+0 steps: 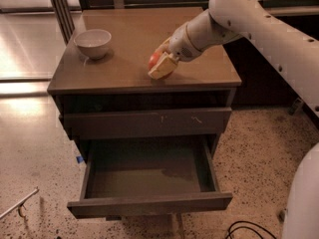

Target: Place apple into middle drawer

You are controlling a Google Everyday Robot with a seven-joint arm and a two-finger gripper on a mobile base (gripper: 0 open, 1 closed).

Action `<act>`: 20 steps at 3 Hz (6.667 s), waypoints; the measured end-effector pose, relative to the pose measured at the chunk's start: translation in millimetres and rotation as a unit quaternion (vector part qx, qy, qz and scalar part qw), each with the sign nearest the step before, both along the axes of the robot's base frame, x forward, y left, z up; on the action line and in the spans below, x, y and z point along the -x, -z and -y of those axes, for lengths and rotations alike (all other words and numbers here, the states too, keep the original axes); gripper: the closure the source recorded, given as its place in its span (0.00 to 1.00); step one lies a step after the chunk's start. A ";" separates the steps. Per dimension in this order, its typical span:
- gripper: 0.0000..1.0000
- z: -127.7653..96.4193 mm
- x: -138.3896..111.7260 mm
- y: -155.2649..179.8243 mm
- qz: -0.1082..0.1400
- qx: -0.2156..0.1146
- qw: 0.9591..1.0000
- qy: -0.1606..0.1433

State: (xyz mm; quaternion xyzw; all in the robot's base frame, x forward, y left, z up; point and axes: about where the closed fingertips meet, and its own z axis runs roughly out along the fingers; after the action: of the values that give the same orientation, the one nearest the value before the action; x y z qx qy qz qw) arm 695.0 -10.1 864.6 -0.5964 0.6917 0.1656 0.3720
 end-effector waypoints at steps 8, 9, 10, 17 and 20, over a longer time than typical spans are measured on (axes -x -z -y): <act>1.00 2.3 135.1 243.9 -0.077 0.013 0.997 0.010; 1.00 5.1 125.6 293.0 -0.032 0.015 0.999 -0.015; 1.00 9.3 119.3 366.8 -0.035 0.020 0.999 -0.029; 0.82 14.7 95.0 483.2 -0.012 0.032 0.996 -0.080; 0.13 14.7 95.1 483.2 -0.012 0.032 0.996 -0.080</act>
Offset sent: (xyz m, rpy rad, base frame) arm -0.0446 -0.0050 0.0078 -0.0003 0.0149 0.0160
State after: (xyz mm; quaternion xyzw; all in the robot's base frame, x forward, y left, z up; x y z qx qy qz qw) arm 599.9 -24.7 381.4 -0.6594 0.6514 0.1792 0.3299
